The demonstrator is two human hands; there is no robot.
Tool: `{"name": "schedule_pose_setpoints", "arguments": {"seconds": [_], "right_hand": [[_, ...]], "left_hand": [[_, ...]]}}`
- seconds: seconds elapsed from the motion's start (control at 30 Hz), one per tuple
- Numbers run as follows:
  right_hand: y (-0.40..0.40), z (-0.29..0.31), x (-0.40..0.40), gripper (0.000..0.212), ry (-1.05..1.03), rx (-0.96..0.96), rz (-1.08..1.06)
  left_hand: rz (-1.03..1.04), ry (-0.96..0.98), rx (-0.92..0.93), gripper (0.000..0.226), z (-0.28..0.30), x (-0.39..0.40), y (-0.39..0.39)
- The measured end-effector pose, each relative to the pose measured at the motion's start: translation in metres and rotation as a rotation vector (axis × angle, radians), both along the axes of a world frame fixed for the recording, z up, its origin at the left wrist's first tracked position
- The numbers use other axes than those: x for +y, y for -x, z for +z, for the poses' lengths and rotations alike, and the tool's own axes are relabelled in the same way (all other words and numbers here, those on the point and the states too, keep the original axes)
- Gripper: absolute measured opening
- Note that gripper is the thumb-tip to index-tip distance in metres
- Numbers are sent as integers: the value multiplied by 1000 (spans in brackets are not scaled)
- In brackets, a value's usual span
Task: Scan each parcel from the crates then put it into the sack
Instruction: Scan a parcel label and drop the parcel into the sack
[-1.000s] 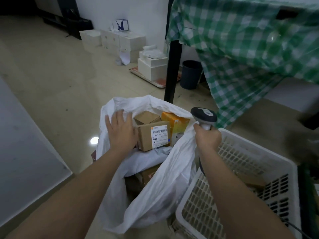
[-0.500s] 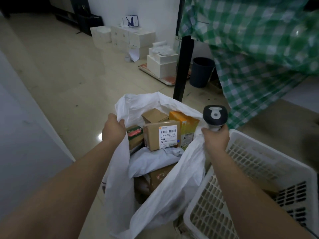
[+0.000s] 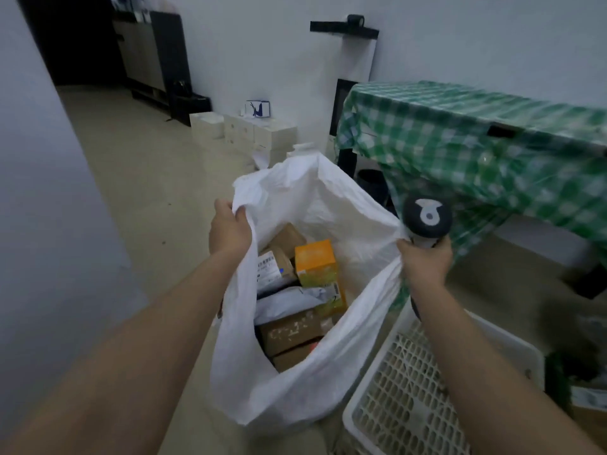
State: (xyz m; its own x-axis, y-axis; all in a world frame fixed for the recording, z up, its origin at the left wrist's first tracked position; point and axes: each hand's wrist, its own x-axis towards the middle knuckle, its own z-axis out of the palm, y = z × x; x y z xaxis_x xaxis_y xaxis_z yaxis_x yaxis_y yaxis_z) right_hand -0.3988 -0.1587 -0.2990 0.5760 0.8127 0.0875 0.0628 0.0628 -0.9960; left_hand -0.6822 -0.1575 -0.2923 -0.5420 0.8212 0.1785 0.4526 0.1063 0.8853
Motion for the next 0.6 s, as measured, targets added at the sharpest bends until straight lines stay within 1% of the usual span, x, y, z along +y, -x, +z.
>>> {"name": "schedule_pose_setpoints", "arguments": {"seconds": [0.07,0.1,0.2,0.3,0.37,0.47,0.6], "right_hand": [[1,-17,-20,69,93,-28,-18],[1,-23,-28,69,109,-14,-27],[2,-19,-42,68,91,-20,-45],[0,-4,-54,67,18,-21,-69],[-2,-5,-66,67,47,-36,-51],[-6,-23,-82,62,185,-83,-48],[-11,-37,-92,64,209,-66,-58]], "left_hand": [[-17,110,31,22,-17,-16,6],[-21,123,41,18,-20,-23,9],[23,86,31,12,-9,-37,18],[68,34,11,19,-1,-47,28],[27,82,25,21,-10,-55,31],[-58,191,-25,26,-32,-69,27],[-141,181,-94,33,-51,-82,23]]}}
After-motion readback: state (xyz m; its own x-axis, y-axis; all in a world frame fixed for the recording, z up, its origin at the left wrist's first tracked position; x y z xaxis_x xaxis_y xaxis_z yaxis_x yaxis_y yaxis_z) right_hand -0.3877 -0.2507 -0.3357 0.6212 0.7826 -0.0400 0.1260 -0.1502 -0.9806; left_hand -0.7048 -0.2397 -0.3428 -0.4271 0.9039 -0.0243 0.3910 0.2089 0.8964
